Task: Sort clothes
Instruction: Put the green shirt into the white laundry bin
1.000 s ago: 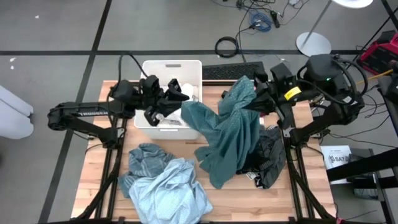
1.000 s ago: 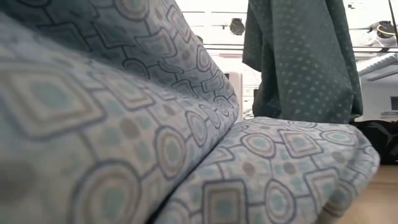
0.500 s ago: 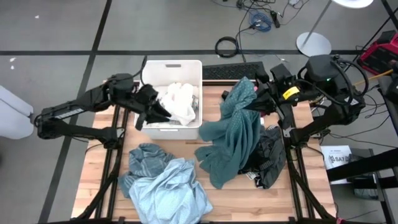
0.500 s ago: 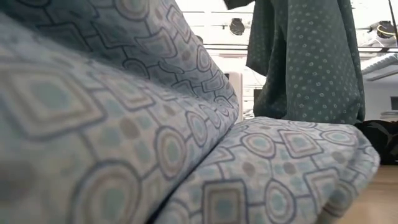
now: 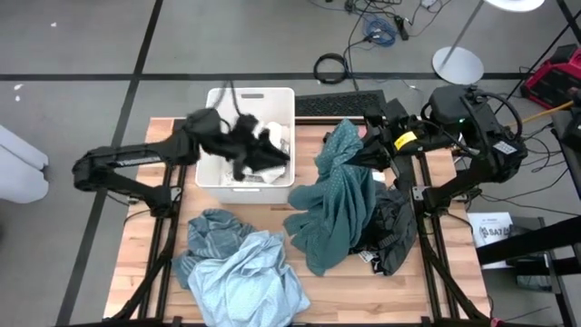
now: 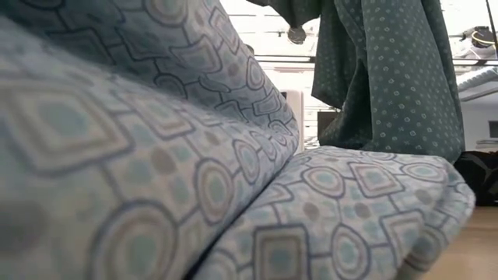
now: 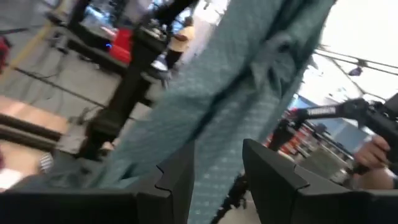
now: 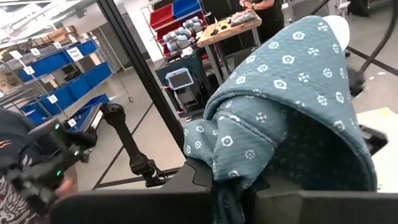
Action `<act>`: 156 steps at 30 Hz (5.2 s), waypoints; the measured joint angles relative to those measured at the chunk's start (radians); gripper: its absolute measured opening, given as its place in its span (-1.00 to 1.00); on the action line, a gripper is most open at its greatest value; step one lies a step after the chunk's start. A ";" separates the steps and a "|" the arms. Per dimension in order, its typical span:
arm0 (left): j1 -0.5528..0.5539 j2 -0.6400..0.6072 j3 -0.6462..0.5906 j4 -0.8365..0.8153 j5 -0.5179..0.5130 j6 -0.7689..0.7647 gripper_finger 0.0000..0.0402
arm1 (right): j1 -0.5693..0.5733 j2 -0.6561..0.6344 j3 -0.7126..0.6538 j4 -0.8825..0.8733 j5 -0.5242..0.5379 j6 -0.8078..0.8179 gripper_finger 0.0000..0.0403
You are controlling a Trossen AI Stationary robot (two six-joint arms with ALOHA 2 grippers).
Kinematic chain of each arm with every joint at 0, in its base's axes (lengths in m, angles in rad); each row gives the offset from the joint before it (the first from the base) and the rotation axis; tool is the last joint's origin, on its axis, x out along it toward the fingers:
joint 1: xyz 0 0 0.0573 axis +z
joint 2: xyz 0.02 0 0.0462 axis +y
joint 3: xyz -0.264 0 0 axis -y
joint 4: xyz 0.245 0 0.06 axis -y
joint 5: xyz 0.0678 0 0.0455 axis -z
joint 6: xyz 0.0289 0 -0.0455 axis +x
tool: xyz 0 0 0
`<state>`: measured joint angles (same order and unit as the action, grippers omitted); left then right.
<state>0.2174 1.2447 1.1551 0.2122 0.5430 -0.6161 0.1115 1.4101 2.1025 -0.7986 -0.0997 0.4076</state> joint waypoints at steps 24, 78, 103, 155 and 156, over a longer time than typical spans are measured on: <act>-0.158 0.197 0.250 -0.110 -0.256 0.334 -0.28 | -0.020 0.005 0.000 -0.025 0.045 0.018 -0.96; -0.145 0.064 0.304 -0.093 -0.005 0.363 -0.99 | -0.053 -0.008 0.000 -0.252 0.043 0.063 -0.96; -0.059 -0.279 0.307 -0.662 -0.308 0.363 -1.00 | -0.083 0.221 -0.106 -0.545 0.052 -0.028 0.12; -0.070 -0.236 0.306 -0.661 -0.314 0.285 -1.00 | -0.098 0.018 -0.766 -0.037 0.067 0.035 -0.99; -0.080 -0.217 0.306 -0.647 -0.308 0.282 -1.00 | -0.091 -0.011 -0.730 -0.111 0.106 0.042 -0.99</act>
<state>0.1373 1.0280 1.4609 -0.4346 0.2354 -0.3338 0.0206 1.3996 1.3729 -0.9094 0.0058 0.4499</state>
